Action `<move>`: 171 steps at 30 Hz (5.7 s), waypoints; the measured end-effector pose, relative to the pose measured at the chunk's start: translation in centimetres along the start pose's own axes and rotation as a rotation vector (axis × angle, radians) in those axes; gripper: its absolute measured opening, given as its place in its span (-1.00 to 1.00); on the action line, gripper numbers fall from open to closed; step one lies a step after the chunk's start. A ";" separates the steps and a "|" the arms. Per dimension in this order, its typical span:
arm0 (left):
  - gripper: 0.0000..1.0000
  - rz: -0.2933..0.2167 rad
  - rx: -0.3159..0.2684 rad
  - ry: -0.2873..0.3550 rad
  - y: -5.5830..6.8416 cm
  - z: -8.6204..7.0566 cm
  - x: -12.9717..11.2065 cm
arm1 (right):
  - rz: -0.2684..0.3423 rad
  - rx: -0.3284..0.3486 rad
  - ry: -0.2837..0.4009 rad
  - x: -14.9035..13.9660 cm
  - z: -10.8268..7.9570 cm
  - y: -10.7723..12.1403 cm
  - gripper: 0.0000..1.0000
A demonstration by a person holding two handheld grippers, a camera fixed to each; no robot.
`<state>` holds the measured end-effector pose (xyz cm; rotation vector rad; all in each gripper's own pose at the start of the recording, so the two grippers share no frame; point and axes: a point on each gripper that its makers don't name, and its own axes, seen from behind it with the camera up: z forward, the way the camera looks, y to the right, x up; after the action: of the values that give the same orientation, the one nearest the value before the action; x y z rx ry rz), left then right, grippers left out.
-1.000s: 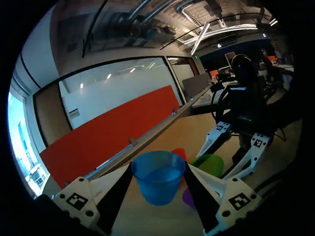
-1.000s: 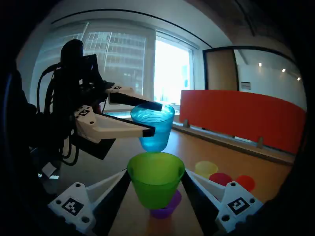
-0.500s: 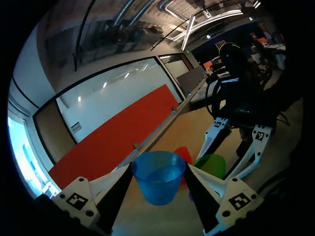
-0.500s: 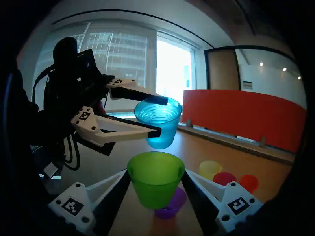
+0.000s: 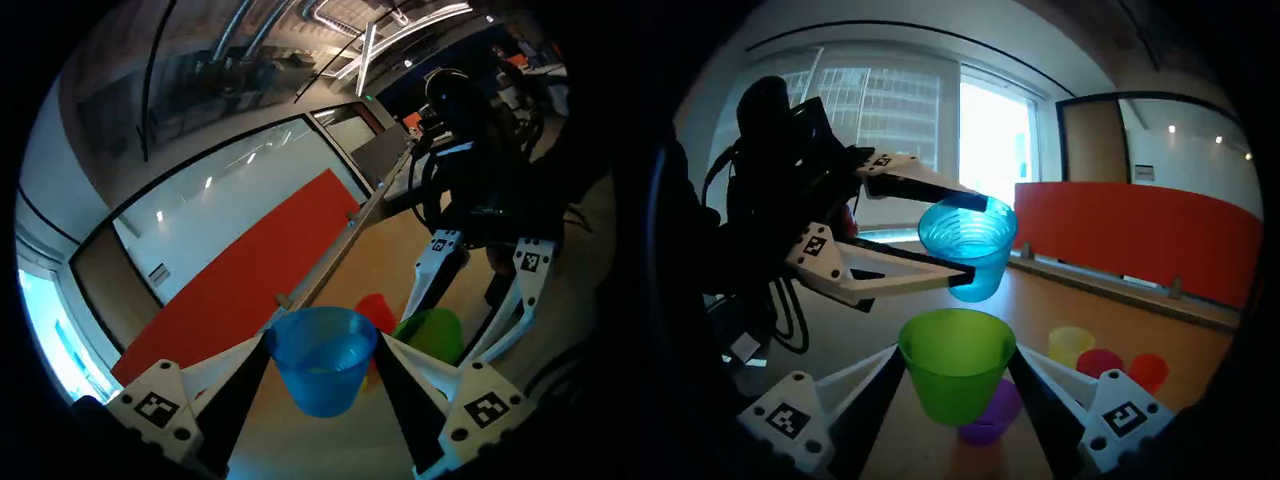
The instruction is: Pour water
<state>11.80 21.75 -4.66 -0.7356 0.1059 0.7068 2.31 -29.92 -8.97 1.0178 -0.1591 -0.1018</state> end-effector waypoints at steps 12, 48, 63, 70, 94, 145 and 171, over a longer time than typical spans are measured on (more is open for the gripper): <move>0.76 0.066 0.010 -0.005 0.1 0.1 0.0 | 0.000 0.004 -0.002 -0.2 -0.2 0.1 0.83; 0.76 0.263 0.009 -0.012 1.3 1.5 0.5 | -0.002 -0.003 -0.005 -0.3 -0.4 0.6 0.83; 0.76 0.318 0.008 -0.014 1.6 1.5 0.9 | -0.004 -0.006 -0.002 -0.3 -0.4 0.8 0.83; 0.76 0.346 0.010 -0.012 1.7 1.5 1.1 | -0.006 -0.006 -0.001 -0.2 -0.4 0.8 0.83; 0.76 0.396 0.024 -0.005 1.5 1.3 1.6 | -0.012 -0.009 0.000 -0.1 -0.3 0.7 0.83; 0.76 0.523 0.049 0.005 1.9 0.6 2.2 | -0.018 -0.015 -0.001 -0.4 -0.5 1.0 0.83; 0.76 0.571 0.061 0.010 1.7 0.6 2.7 | -0.020 -0.018 0.002 -0.3 -0.6 0.9 0.83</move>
<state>12.74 24.53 -6.10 -0.6526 0.3537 1.2374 2.14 -28.87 -8.51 1.0015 -0.1460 -0.1205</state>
